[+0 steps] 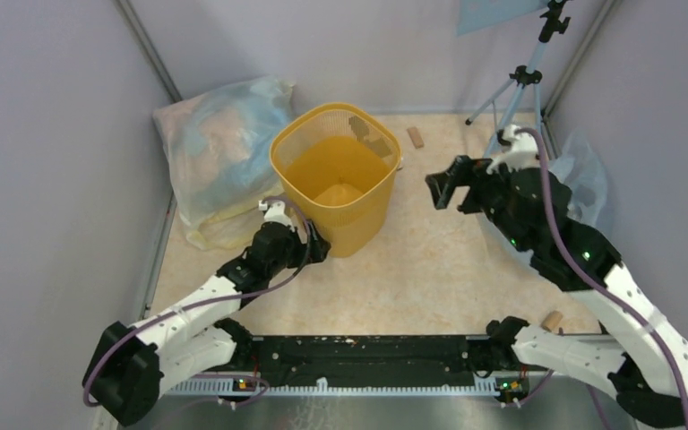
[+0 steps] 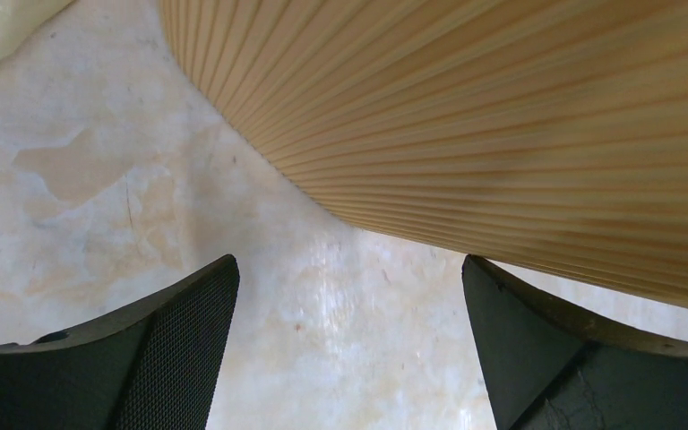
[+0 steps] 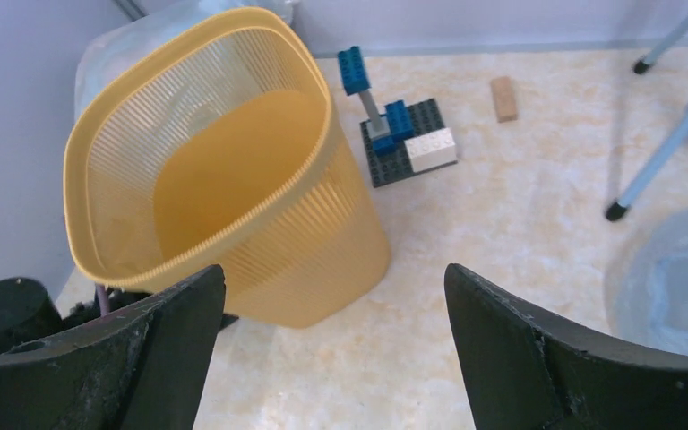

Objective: Put the trash bags into the trash bin
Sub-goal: Move the trash bin to the center of the board.

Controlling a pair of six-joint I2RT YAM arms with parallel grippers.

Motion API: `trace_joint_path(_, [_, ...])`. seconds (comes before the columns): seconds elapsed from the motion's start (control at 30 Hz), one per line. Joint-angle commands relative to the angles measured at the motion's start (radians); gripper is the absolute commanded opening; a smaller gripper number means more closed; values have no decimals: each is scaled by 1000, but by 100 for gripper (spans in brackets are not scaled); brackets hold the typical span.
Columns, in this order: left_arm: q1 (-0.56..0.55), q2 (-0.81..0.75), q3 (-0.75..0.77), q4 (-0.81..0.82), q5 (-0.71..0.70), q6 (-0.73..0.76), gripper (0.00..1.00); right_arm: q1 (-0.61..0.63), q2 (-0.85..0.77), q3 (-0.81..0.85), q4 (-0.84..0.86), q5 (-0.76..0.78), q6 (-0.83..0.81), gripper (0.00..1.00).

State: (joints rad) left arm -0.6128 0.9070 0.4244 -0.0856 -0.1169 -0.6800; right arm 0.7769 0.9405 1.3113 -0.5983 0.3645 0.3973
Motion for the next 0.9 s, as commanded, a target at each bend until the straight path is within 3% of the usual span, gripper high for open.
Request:
trace_joint_path(0.0, [85,130,68,253,43,-9,99,0,-119,-115,-76,137,30,91])
trace_joint_path(0.13, [220,285,159,354,198,19,99,0,-166,-217,-168,194,77,91])
trace_joint_path(0.27, [286,370,297,241,269,81,99,-1,-177,-309,-246,275,172,91])
trace_joint_path(0.5, [286,254,201,207,394,96,99,-69,-225,-408,-199,352,201,95])
trace_joint_path(0.6, [284,184,148,182,498,97,99,-205,-225,-425,-161,299,207,94])
trace_joint_path(0.73, [250,92,48,222,628,47,98,-484,-227,-448,-76,97,171,90])
trace_joint_path(0.87, [175,0,-22,235,644,16,95,-659,-161,-450,-30,62,155,83])
